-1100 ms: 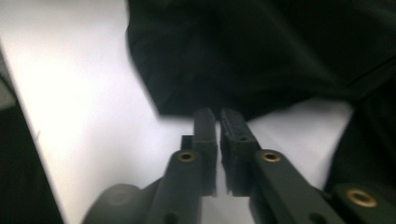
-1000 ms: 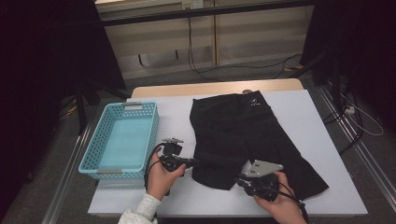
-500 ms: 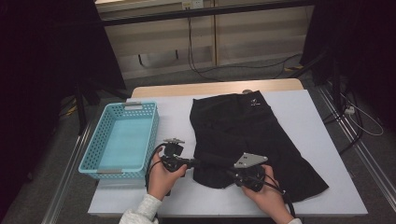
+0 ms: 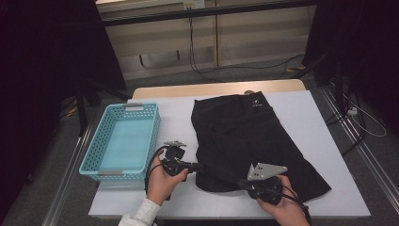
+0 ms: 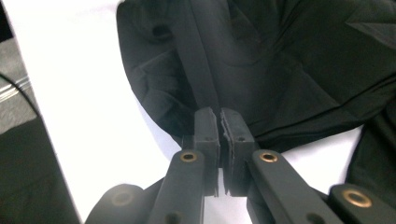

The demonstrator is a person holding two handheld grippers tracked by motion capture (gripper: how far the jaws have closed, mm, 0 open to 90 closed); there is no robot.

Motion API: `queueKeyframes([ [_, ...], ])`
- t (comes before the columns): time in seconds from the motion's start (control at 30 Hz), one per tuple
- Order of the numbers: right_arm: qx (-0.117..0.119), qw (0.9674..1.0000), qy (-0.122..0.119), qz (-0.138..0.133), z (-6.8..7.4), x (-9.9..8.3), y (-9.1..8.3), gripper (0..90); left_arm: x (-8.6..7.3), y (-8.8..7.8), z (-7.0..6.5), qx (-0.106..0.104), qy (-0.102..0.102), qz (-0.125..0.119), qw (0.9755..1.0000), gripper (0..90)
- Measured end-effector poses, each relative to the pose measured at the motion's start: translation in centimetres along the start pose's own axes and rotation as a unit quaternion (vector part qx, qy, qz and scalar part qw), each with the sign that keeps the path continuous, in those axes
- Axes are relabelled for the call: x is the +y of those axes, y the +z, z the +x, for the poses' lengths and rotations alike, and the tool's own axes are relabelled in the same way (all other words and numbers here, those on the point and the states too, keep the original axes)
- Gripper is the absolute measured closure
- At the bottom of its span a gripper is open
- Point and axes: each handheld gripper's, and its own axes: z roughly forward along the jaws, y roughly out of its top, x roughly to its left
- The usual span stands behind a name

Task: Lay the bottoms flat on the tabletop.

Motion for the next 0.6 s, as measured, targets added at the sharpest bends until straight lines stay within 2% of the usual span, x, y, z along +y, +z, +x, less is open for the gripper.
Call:
queueKeyframes([
  [0.07, -0.001, 0.9999, -0.006, 0.011, 0.1, -0.2, -0.1, 86.2, -0.2, -0.1, -0.1, 0.008, 0.005, 0.003, 1.0000, 84.9],
  [0.13, -0.004, 0.9996, -0.013, 0.026, 0.1, -0.4, 0.1, 86.2, -0.4, -0.4, 0.1, 0.015, 0.001, -0.006, 0.9999, 74.0],
  [0.17, 0.004, 0.9992, -0.015, 0.037, 0.0, -0.5, 0.2, 86.1, -0.4, -0.5, 0.2, 0.018, 0.000, -0.011, 0.9998, 69.7],
  [0.23, 0.002, 0.9987, -0.020, 0.046, -0.1, -0.7, 0.3, 85.8, -0.3, -0.9, 0.6, 0.030, -0.001, -0.028, 0.9992, 58.9],
  [0.33, 0.002, 0.9989, -0.016, 0.043, -0.3, -0.8, 0.4, 83.5, -0.4, -0.7, 1.1, 0.040, -0.002, -0.027, 0.9989, 52.9],
  [0.47, 0.014, 0.9987, -0.024, 0.042, -0.1, -0.6, 0.5, 80.9, -0.5, -0.1, 1.4, 0.049, 0.000, -0.028, 0.9984, 45.9],
  [0.6, 0.023, 0.9979, -0.036, 0.049, 0.1, -0.4, 0.5, 82.3, -0.4, 0.4, 1.5, 0.045, -0.004, -0.025, 0.9987, 45.0],
])
